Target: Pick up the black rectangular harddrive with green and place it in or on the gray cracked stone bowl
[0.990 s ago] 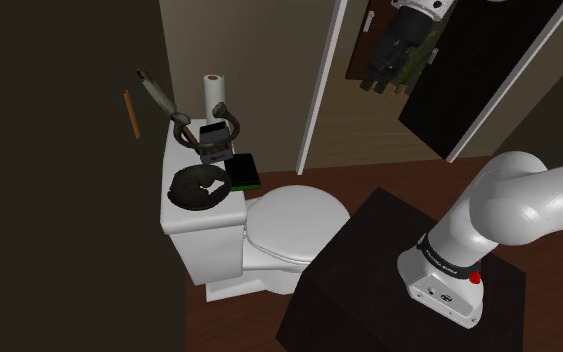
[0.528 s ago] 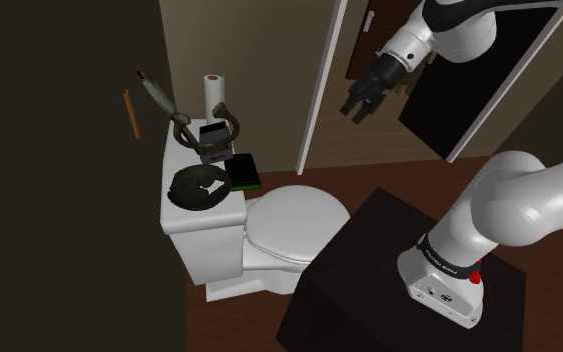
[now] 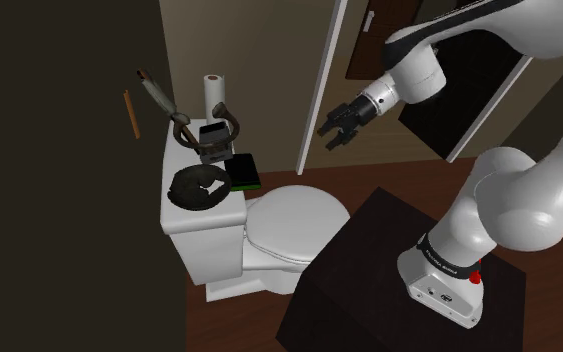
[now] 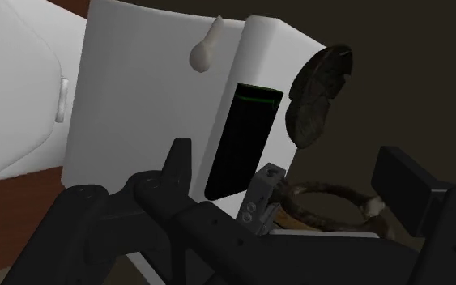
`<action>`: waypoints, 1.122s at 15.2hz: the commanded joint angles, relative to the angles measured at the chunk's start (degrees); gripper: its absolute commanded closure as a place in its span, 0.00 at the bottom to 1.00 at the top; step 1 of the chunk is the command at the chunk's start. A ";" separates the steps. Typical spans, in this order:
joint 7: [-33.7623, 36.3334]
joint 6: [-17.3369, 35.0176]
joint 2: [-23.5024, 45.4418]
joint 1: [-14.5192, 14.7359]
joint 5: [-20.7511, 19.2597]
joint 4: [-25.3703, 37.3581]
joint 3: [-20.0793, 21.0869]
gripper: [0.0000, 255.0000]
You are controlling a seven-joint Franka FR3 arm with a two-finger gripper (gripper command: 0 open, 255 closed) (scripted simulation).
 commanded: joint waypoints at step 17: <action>-36.56 -45.43 61.23 3.53 67.99 17.76 4.39 0.00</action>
